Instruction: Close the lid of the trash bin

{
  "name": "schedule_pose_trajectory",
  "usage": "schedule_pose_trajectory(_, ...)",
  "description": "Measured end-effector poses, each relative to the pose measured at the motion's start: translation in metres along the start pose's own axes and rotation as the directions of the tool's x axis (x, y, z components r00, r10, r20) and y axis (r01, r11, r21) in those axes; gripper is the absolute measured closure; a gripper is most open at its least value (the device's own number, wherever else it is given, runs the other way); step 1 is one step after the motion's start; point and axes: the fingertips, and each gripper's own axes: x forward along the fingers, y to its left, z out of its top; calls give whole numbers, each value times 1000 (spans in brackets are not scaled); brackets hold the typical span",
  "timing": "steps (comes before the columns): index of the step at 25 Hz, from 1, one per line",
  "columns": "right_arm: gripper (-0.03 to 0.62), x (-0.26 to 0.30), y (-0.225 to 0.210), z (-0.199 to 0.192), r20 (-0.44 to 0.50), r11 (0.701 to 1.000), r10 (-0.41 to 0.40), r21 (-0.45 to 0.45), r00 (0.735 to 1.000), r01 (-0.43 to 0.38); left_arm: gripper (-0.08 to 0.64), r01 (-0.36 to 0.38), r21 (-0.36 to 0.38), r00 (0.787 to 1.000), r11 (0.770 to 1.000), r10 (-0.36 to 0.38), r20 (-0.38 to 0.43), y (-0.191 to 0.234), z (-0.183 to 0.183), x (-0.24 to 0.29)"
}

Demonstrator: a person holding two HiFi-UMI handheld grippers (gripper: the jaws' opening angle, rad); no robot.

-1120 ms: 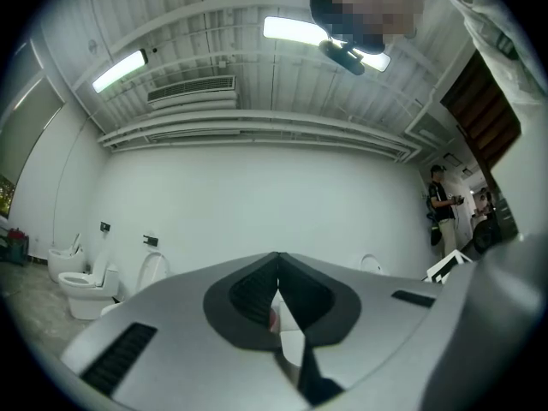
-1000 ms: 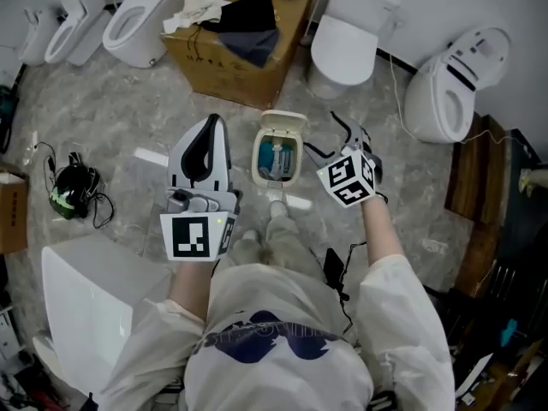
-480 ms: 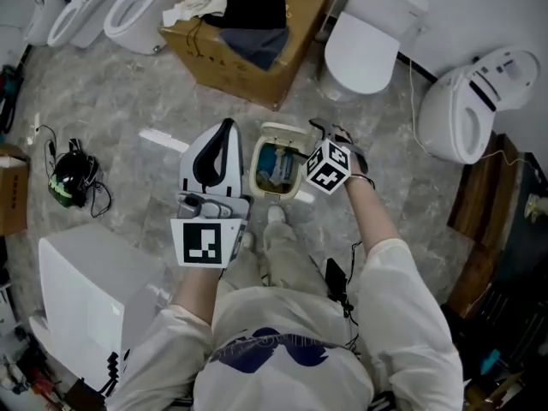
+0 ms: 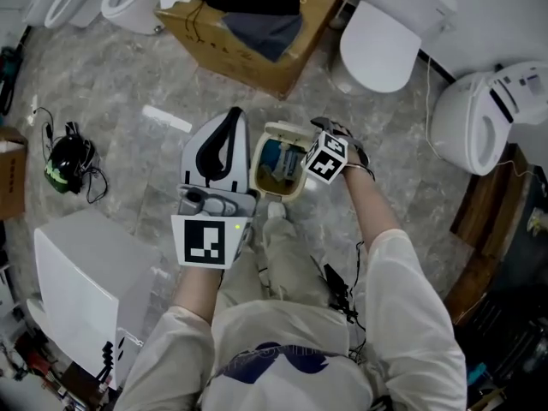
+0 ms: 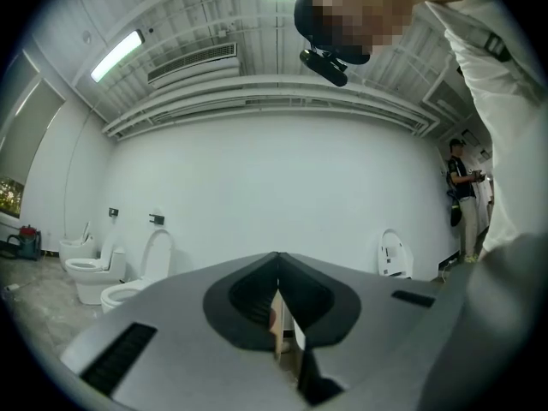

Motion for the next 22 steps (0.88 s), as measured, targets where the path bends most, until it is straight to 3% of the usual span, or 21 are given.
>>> schedule_pose_trajectory(9, 199, 59, -5, 1, -29, 998, 54, -16, 998, -54, 560, -2, -19, 998, 1000, 1, -61, 10, -50, 14)
schedule_pose_trajectory(22, 210, 92, 4, -9, -50, 996, 91, 13, 995, -90, 560, 8, -23, 993, 1000, -11, -117, 19, -95, 11)
